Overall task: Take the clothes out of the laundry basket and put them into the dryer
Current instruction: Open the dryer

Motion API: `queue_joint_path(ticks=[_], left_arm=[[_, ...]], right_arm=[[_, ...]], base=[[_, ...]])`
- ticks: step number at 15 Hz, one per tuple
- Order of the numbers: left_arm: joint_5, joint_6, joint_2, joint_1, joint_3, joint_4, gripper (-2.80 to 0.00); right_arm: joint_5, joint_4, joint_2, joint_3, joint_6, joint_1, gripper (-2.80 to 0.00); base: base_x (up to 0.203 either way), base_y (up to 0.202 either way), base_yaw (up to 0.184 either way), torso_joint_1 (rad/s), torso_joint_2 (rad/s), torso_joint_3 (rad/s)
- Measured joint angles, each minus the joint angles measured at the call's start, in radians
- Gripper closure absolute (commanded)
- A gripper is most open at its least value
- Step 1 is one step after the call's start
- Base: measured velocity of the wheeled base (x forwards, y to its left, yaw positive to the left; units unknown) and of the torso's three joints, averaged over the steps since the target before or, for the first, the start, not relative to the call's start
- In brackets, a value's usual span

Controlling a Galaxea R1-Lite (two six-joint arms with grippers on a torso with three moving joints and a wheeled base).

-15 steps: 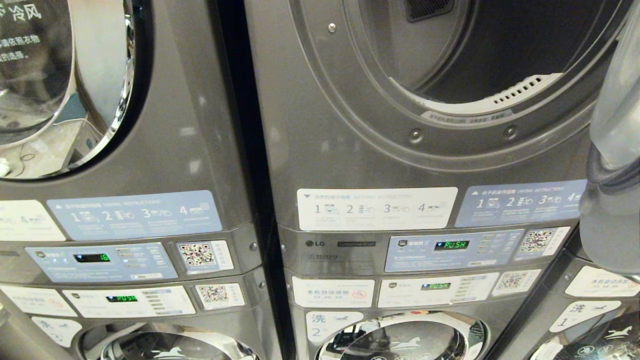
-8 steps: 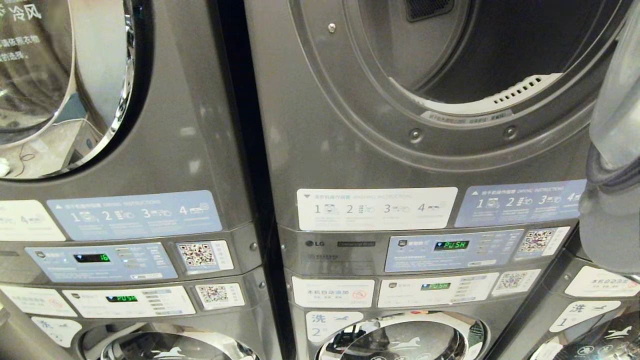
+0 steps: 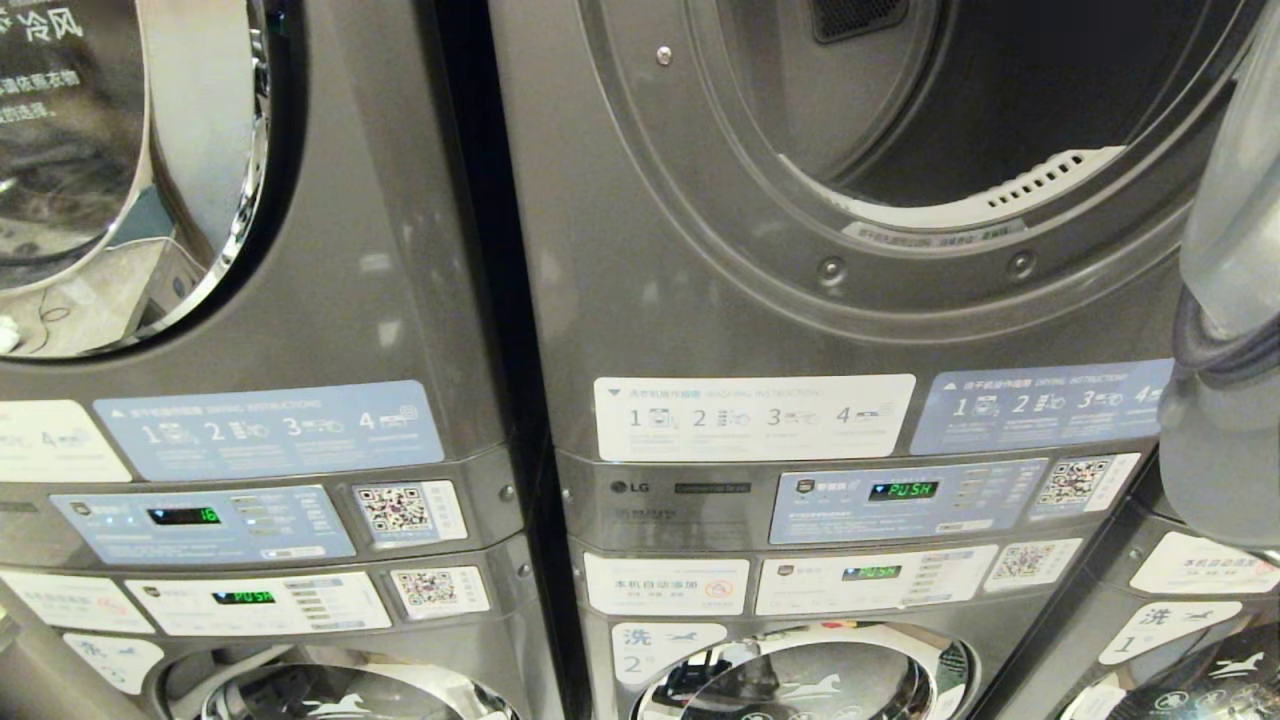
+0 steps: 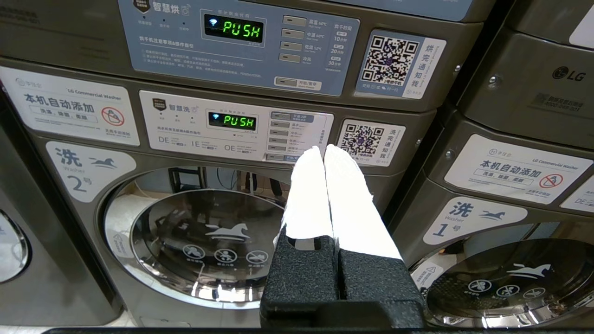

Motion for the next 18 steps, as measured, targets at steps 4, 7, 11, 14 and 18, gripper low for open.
queue_joint_path(ticks=[4, 7, 11, 14, 18], left_arm=[[0.000, -0.001, 0.000, 0.000, 0.000, 0.000, 0.00], [0.000, -0.001, 0.000, 0.000, 0.000, 0.000, 0.00], [0.000, 0.001, 0.000, -0.001, 0.000, 0.000, 0.00], [0.000, 0.001, 0.000, 0.001, 0.000, 0.000, 0.00], [0.001, -0.002, 0.000, 0.000, 0.000, 0.000, 0.00]], right_arm=[[-0.004, 0.001, -0.001, 0.000, 0.027, 0.000, 0.00], [-0.015, 0.003, -0.001, 0.000, 0.053, 0.000, 0.00], [-0.021, 0.002, -0.001, 0.000, 0.088, -0.002, 0.00], [-0.021, 0.002, -0.001, 0.000, 0.101, 0.001, 0.00], [-0.021, 0.002, -0.001, -0.001, 0.101, 0.000, 0.00]], base=[[0.000, 0.000, 0.000, 0.000, 0.00, 0.000], [0.000, 0.000, 0.000, 0.000, 0.00, 0.000], [0.003, -0.037, 0.003, -0.001, 0.00, 0.001], [0.001, -0.186, 0.000, 0.002, 0.00, 0.004], [0.000, -0.196, 0.001, 0.005, 0.00, 0.002]])
